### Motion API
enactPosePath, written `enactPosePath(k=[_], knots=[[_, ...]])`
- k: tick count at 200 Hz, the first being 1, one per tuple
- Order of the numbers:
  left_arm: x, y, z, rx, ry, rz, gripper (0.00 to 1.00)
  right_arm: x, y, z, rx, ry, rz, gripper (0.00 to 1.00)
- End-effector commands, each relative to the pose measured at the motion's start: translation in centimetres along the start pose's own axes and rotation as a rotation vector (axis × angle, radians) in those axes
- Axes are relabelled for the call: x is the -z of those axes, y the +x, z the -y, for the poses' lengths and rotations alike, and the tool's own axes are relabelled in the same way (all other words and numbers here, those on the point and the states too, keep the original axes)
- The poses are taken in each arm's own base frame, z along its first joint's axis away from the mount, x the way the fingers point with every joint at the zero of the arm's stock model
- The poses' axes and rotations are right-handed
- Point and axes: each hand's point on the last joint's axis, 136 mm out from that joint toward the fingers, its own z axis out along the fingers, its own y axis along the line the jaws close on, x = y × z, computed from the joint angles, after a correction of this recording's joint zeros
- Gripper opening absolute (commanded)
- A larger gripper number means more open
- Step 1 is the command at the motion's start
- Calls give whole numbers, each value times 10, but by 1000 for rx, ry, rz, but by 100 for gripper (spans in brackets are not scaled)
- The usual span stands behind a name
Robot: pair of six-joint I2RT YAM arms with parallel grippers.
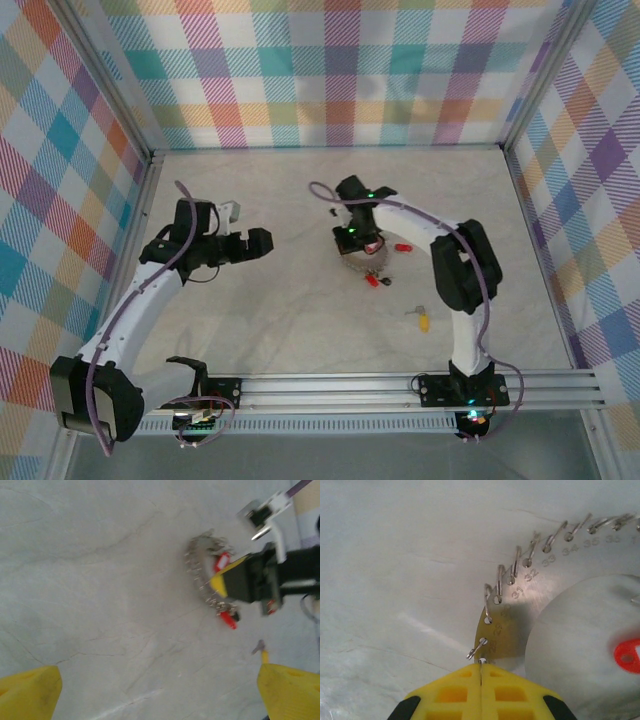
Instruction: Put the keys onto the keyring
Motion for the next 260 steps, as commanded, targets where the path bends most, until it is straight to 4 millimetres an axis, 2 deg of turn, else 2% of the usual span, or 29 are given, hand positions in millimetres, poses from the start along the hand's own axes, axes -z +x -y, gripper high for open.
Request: enactPosePath(k=[1,29,57,77,97,138,151,165,188,208,234,260], knots=[[2,2,3,162,111,-35,100,-4,15,-34,253,15,-70,0],[0,-3,-7,233,120,-22,100,-4,29,-62,411,-23,-93,0],[0,-5,-15,278,76,-6,100,1,42,-60,399,-23,-108,0],[-3,-6,-16,315,83,2,100,8,46,-47,442,39,-85,0],[-4,-8,-18,331,83,9,100,8,54,-25,462,106,-106,0],[-2,-13,-20,346,68,44,100,4,68,28,381,148,-132,0],[-1,-14,-20,351,69,54,100,3,70,39,347,142,-140,0],[-1,-13,-21,354,69,60,100,3,68,42,334,139,-137,0],[-1,-11,-23,347,56,62,100,0,72,43,329,135,-159,8],[1,-8,-25,329,39,59,100,-3,78,49,321,159,-187,11],[0,-5,-27,316,34,54,100,5,80,45,297,126,-178,28],[-1,-1,-29,315,30,46,100,14,86,49,258,124,-187,31]])
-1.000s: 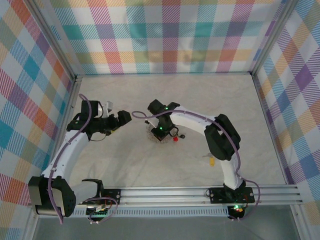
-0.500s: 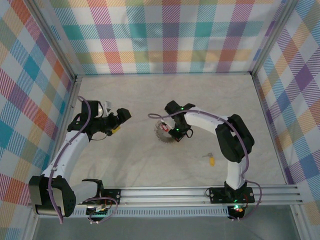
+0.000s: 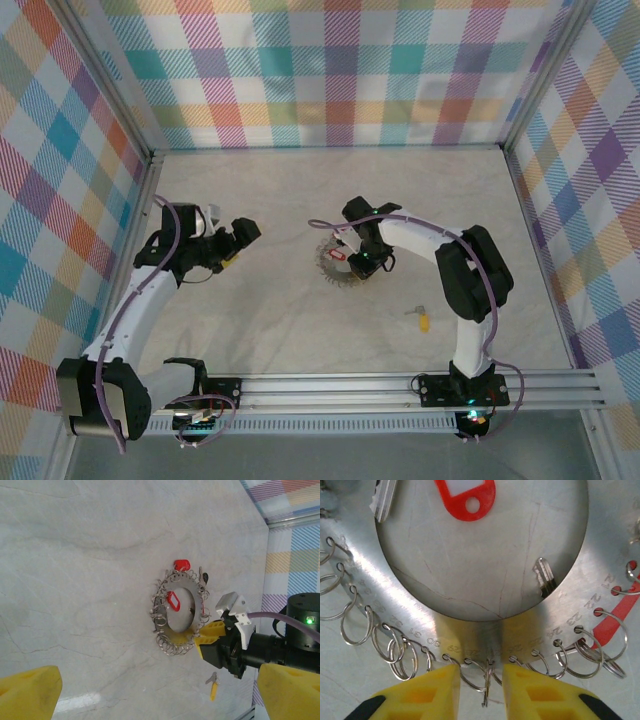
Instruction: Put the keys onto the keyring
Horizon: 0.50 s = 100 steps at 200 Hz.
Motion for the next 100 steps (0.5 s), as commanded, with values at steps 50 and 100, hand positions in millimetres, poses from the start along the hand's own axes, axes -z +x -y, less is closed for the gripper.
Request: enactPosePath(k=[50,100], knots=[[-1,6,-10,-10,-15,-7,100,20,22,0,-75,-37,-2,29],[0,7,-9,-11,-12,-11,100,10,20,-3,-77,-67,-17,29]])
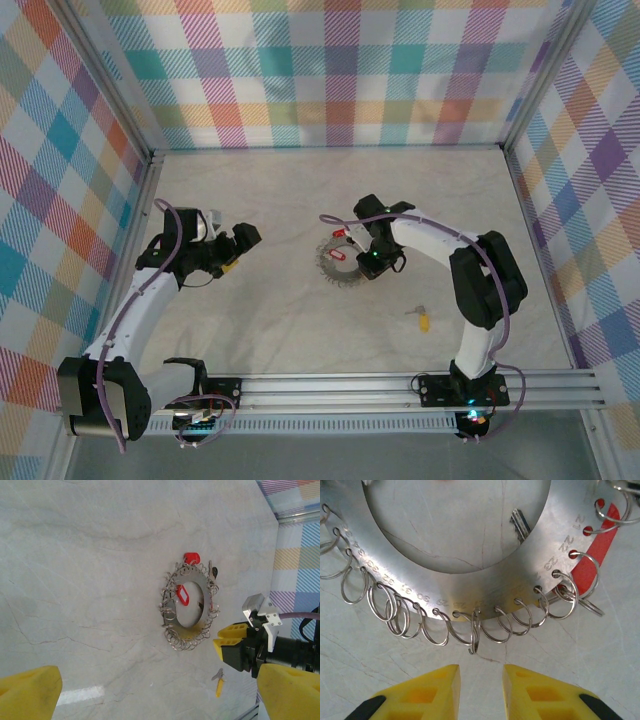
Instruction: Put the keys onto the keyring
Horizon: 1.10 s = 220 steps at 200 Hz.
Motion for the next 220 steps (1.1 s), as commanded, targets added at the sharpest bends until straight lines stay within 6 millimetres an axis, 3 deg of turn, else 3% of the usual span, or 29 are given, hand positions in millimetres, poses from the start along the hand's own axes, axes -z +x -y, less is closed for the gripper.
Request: enactPosePath(k=[1,61,103,147,190,205,220], knots=[[4,-1,0,-21,6,7,100,-6,3,-6,-14,-42,-25,29],[4,3,-2,-34,-5,-7,100,-16,-3,-5,-24,-49,-45,29],[2,2,-3,-32,-8,-10,100,-11,-5,-7,-25,-59,-37,25],[-1,5,-8,-26,-16,-26,100,-4,-7,-4,-29,-35,-8,34],[-2,8,-11,-30,-27,-40,100,-6,-8,-1,-40,-20,0,18],[-2,9,-11,-32,-27,-43,100,-5,-9,-2,-41,-25,3,18],[-2,9,-11,-35,-29,-44,100,-3,-9,-3,-39,-29,8,24]])
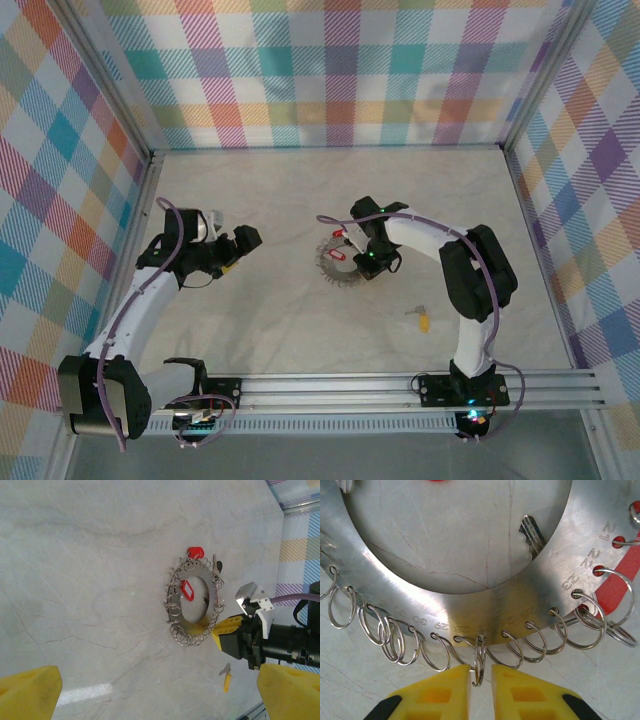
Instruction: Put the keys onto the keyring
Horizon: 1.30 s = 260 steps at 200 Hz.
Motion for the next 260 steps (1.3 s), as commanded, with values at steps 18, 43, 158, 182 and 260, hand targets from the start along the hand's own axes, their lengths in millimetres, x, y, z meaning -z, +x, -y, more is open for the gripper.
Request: enactPosePath(k=[18,43,158,182,260], knots=[[0,5,-8,-2,-21,-25,100,15,-5,-1,-5,-1,49,27],[-1,5,-8,-5,-24,-28,100,12,-4,0,-11,5,41,18],[-5,9,-13,-8,-30,-53,100,1,-2,-2,-24,-17,8,23],[-6,10,-14,-10,-32,-57,100,-1,-2,-2,-26,-18,2,23],[-4,9,-10,-20,-19,-53,100,1,-4,-5,-16,-34,6,7]])
